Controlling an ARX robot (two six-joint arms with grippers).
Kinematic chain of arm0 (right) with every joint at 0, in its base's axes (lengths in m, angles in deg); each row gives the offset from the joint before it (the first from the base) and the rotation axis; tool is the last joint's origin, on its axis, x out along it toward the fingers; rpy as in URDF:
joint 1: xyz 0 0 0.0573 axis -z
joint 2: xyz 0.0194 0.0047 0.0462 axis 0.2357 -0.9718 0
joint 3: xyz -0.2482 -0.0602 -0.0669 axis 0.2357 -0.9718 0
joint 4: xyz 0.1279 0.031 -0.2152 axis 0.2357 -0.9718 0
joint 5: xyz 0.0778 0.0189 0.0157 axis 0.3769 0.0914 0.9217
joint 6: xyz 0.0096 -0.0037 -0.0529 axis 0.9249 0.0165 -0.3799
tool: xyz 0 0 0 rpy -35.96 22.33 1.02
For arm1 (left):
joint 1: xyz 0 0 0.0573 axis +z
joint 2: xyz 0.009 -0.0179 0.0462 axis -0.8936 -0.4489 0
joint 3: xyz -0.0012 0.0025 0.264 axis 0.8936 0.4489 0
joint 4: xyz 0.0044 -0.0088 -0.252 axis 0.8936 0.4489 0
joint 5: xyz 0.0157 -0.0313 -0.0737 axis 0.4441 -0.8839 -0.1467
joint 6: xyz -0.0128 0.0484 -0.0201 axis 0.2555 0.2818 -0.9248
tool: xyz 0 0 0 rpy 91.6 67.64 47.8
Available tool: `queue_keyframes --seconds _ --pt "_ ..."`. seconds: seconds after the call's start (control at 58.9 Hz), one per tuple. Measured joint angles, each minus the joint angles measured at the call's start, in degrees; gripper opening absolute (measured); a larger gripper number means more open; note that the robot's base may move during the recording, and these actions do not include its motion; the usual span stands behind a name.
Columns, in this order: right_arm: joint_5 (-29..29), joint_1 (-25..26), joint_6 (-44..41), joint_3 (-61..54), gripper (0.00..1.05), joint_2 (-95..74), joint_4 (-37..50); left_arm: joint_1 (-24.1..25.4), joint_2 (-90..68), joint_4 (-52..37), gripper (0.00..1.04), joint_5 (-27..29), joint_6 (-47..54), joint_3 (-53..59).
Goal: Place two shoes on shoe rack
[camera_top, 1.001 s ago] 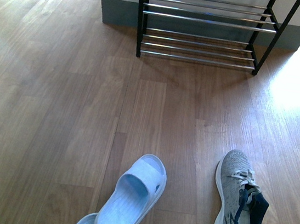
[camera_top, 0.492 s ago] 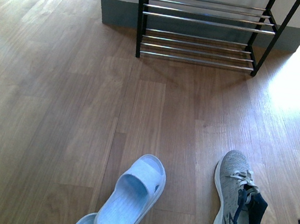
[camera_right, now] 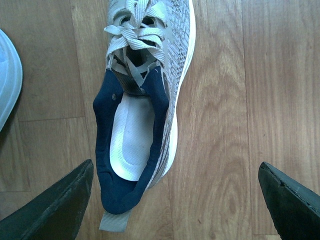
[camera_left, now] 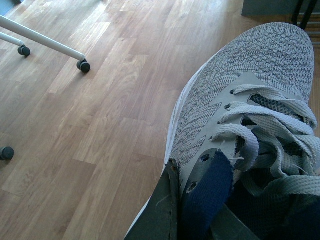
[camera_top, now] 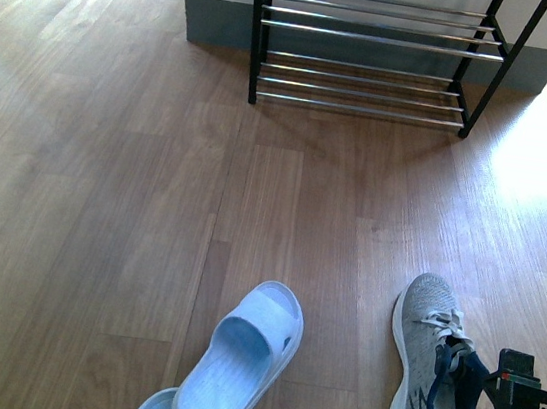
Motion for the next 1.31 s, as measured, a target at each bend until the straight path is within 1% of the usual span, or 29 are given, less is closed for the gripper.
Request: queue_keyframes --seconds 0.305,0.458,0.747,0.831,0.967,1.052,1.137,1.171,1.222,1.306 --pt "1.5 -0.2 4.1 5.1 0.96 -5.8 0.5 0.0 0.0 0.0 0.01 0.0 0.0 0.0" --pt "1.0 -0.7 4.1 8.2 0.96 -9.8 0.5 0.0 0.0 0.0 0.01 0.0 0.0 0.0" --pt "0.3 -0.2 3.6 15.2 0.96 -17.6 0.5 0.0 0.0 0.0 0.01 0.0 0.0 0.0" --pt "0.3 -0.2 3.7 16.8 0.86 -18.9 0.9 0.0 0.0 0.0 0.01 0.0 0.0 0.0" --pt "0.1 -0.2 4.1 19.6 0.65 -20.7 1.1 0.0 0.0 0.0 0.01 0.0 0.0 0.0" --pt "-0.5 -0.2 4.1 20.9 0.54 -21.6 1.1 0.0 0.0 0.0 0.01 0.0 0.0 0.0" --pt "-0.8 -0.2 4.1 21.8 0.4 -22.4 0.7 0.0 0.0 0.0 0.01 0.0 0.0 0.0" --pt "-0.8 -0.2 4.1 21.9 0.37 -22.6 0.7 0.0 0.0 0.0 0.01 0.0 0.0 0.0" --pt "-1.1 -0.3 4.4 22.0 0.28 -22.7 0.7 0.0 0.0 0.0 0.01 0.0 0.0 0.0" --pt "-1.1 -0.5 4.7 22.1 0.18 -22.7 0.6 0.0 0.0 0.0 0.01 0.0 0.0 0.0"
